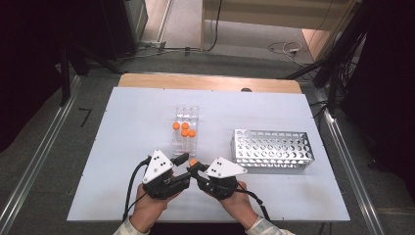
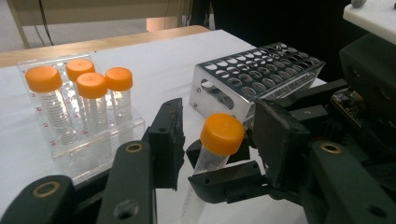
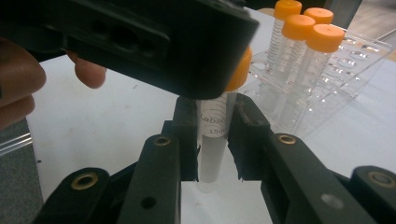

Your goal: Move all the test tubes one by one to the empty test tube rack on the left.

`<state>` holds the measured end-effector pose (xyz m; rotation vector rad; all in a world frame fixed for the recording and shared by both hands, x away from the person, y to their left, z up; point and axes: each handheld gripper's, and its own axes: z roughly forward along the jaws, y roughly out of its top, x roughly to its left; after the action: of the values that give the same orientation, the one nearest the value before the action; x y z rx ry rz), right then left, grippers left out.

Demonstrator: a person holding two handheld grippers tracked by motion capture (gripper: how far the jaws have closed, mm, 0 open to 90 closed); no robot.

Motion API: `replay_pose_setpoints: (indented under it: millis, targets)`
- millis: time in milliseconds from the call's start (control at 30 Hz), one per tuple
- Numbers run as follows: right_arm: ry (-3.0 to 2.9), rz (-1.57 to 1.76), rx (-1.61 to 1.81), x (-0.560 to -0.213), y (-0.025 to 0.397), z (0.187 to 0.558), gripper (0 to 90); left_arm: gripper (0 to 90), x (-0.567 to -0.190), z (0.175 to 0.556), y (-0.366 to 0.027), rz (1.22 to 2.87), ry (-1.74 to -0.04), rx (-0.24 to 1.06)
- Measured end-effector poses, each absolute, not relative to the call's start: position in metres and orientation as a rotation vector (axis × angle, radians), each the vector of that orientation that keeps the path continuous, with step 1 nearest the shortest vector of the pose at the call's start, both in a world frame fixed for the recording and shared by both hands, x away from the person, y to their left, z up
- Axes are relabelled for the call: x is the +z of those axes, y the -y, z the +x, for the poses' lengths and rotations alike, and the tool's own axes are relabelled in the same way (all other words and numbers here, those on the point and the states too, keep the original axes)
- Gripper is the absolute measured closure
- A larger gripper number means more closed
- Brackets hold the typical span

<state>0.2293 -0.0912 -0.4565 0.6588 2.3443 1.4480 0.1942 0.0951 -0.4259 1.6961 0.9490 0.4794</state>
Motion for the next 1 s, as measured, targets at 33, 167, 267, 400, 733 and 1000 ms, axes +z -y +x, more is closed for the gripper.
replay_pose_setpoints:
  millis: [33, 167, 267, 400, 733, 1000]
  targets:
    - [-2.344, 0.651, 1.45, -0.4563, 0.0902, 0.2291, 71.6, 56.0, -0.4263, 0.1942, -0.095, 1.698, -0.95, 0.479]
    - [-2.348, 0.645, 1.455, -0.4559, 0.0884, 0.2283, 71.7, 60.3, -0.428, 0.1945, -0.0938, 1.714, -0.944, 0.479]
    - [-2.346, 0.648, 1.458, -0.4558, 0.0882, 0.2286, 71.7, 63.6, -0.429, 0.1945, -0.0928, 1.715, -0.944, 0.483]
    - [-2.346, 0.653, 1.454, -0.4559, 0.0885, 0.2286, 71.6, 67.1, -0.4303, 0.1952, -0.093, 1.723, -0.946, 0.488]
    - [-2.357, 0.655, 1.448, -0.4563, 0.0888, 0.229, 66.3, 68.5, -0.4309, 0.1963, -0.0941, 1.723, -0.954, 0.486]
    - [-2.388, 0.68, 1.445, -0.4557, 0.0927, 0.2321, 37.5, 68.5, -0.4298, 0.198, -0.0982, 1.697, -0.97, 0.484]
